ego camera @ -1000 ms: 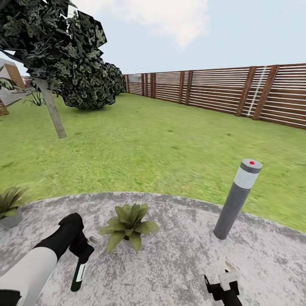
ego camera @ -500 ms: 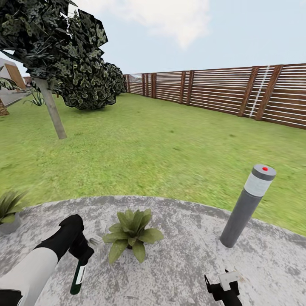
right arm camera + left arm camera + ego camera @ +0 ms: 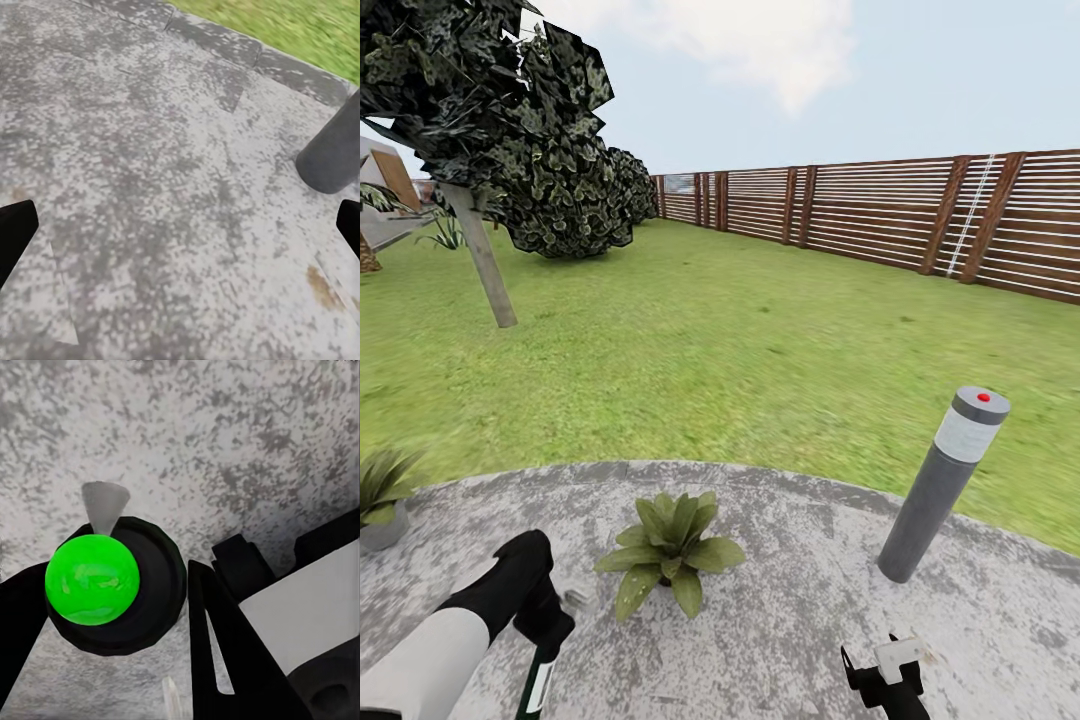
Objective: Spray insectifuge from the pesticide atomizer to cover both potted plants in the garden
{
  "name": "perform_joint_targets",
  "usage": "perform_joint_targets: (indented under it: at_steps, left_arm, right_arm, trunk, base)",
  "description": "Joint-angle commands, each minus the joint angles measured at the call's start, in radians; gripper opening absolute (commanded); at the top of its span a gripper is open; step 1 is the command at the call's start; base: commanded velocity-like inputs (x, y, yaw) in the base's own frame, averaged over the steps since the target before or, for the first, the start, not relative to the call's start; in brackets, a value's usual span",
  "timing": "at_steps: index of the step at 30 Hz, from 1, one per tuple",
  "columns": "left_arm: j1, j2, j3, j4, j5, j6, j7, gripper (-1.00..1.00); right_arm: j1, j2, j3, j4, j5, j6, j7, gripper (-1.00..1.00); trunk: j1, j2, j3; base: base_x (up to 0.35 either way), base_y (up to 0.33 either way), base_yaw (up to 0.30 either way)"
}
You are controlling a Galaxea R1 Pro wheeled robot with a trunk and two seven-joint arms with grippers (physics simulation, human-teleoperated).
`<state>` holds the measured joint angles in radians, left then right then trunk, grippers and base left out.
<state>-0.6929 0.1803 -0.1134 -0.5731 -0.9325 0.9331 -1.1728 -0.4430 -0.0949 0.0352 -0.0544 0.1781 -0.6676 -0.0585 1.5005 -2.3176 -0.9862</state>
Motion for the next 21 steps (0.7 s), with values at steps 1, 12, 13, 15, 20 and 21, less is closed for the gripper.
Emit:
perform_joint_targets:
  at_steps: [1, 12, 13, 15, 20, 21]
  left_arm:
    - [0.000, 0.001, -0.004, -0.005, -0.008, 0.006, -0.010, -1.00]
    - [-0.009, -0.008, -0.002, -0.121, -0.006, 0.011, -0.021, -1.00]
    - [-0.010, -0.007, -0.002, -0.121, -0.006, 0.011, -0.022, -1.00]
    - [-0.009, -0.007, 0.000, -0.120, -0.006, 0.011, -0.024, -1.00]
    - [-0.002, -0.001, -0.001, -0.107, -0.006, 0.007, -0.015, -1.00]
    - [0.003, 0.000, -0.002, -0.102, -0.006, 0.007, -0.014, -1.00]
  right_arm:
    - [0.000, 0.000, 0.003, 0.001, 0.006, -0.002, -0.006, 1.00]
    - [0.000, 0.000, 0.003, 0.001, 0.006, -0.001, -0.006, 1.00]
    - [0.000, 0.000, 0.003, 0.001, 0.006, -0.001, -0.006, 1.00]
    - [0.000, 0.000, 0.003, 0.001, 0.006, -0.001, -0.007, 1.00]
    - [-0.001, 0.000, 0.003, 0.001, 0.006, -0.001, -0.007, 1.00]
    - [0.000, 0.000, 0.003, 0.001, 0.006, -0.001, -0.007, 1.00]
  trunk:
    - [0.000, 0.000, -0.001]
    - [0.000, 0.000, -0.001]
    - [0.000, 0.000, -0.001]
    - [0.000, 0.000, -0.001]
    - [0.000, 0.000, -0.001]
    - [0.000, 0.000, -0.001]
  base:
    - [0.000, 0.000, 0.000]
    - [0.000, 0.000, 0.000]
    - [0.000, 0.000, 0.000]
    - [0.000, 0.000, 0.000]
    - [0.000, 0.000, 0.000]
    - [0.000, 0.000, 0.000]
